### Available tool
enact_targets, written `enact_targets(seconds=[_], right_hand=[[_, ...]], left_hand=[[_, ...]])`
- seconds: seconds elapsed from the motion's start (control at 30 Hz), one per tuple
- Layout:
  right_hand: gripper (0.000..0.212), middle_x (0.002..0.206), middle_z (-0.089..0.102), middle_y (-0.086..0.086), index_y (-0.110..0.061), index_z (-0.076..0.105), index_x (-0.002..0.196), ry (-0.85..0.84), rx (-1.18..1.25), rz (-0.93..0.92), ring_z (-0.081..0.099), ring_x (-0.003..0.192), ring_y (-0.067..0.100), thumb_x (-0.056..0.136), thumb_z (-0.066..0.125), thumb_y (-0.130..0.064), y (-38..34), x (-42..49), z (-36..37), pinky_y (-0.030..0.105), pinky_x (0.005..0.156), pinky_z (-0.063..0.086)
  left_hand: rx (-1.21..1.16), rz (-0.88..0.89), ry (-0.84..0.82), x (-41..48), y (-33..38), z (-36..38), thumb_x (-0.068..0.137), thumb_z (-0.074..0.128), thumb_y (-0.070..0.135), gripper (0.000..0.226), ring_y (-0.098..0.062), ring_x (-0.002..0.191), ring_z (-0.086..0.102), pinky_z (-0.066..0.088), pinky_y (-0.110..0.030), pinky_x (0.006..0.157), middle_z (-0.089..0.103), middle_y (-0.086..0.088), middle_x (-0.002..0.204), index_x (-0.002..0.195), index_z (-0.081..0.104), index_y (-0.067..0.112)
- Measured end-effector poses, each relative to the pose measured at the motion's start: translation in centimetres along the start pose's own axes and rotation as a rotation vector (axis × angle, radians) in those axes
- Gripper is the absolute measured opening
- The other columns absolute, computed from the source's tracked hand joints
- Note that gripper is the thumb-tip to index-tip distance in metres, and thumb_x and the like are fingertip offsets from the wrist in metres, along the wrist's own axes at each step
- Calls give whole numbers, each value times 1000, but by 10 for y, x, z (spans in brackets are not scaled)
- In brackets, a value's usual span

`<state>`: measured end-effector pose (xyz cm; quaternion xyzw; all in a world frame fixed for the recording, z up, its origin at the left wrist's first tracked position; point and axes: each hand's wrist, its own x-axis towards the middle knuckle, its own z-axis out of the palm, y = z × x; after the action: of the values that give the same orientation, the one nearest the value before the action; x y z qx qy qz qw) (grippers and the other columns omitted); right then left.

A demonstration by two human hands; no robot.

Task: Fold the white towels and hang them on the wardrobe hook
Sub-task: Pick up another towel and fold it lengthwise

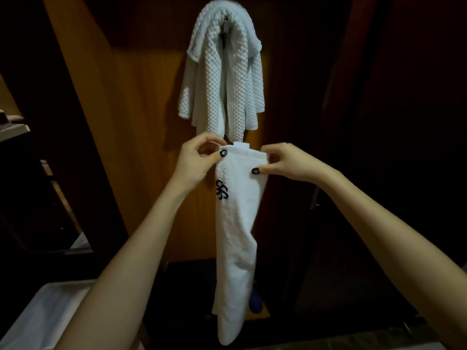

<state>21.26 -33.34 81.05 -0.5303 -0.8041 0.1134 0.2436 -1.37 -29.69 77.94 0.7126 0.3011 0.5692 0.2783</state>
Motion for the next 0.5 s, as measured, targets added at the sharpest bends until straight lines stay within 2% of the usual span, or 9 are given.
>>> enact_targets(seconds=[0.03,0.1,0.2,0.3,0.37,0.43,0.5], right_hand=[[33,66,56,1,-9,54,72,51,-37,-23,47,56,3,84,73,-33,-4,4,0,19,54,36],[35,60,46,-6,-13,47,66,192,-85,-111,43,52,1,87,71,-27,-13,10,2,20,50,29],[29,59,41,-12,-16,43,73,383,-6,-194,46,56,-1,88,68,-15,-18,19,11,18,52,27],[30,64,45,-10,-23,41,76,419,53,-148,46,59,2,89,66,-13,-17,26,14,25,56,29],[18,74,56,-5,-17,47,88,420,77,-162,54,66,7,89,65,-12,-19,27,9,28,58,39],[24,79,58,-7,-13,49,106,412,151,-168,55,66,4,89,65,-11,-23,26,4,20,58,43],[29,85,59,-9,-14,53,112,429,268,-120,55,71,-1,86,68,-11,-29,28,-1,17,62,44]], left_hand=[[114,47,0,1,-2,0,79,68,-6,29,5,72,56,44,-12,71,59,9,78,81,57,21],[287,137,40,5,-5,-4,79,66,-4,28,3,68,53,40,-12,66,55,11,73,81,53,20],[279,176,99,14,0,-10,78,60,-8,30,4,62,49,34,-7,59,52,11,69,82,56,21],[322,215,41,21,2,-13,72,53,-11,39,5,72,53,39,-10,64,56,11,77,81,61,26],[342,216,14,21,3,-17,69,48,-12,41,1,80,56,44,-14,71,59,3,83,79,67,23],[324,175,-37,27,9,-23,76,50,-11,37,-1,84,57,45,-15,76,60,-2,89,82,71,19],[328,144,-111,34,18,-25,82,55,-8,28,5,85,55,41,-8,79,58,0,94,88,69,16]])
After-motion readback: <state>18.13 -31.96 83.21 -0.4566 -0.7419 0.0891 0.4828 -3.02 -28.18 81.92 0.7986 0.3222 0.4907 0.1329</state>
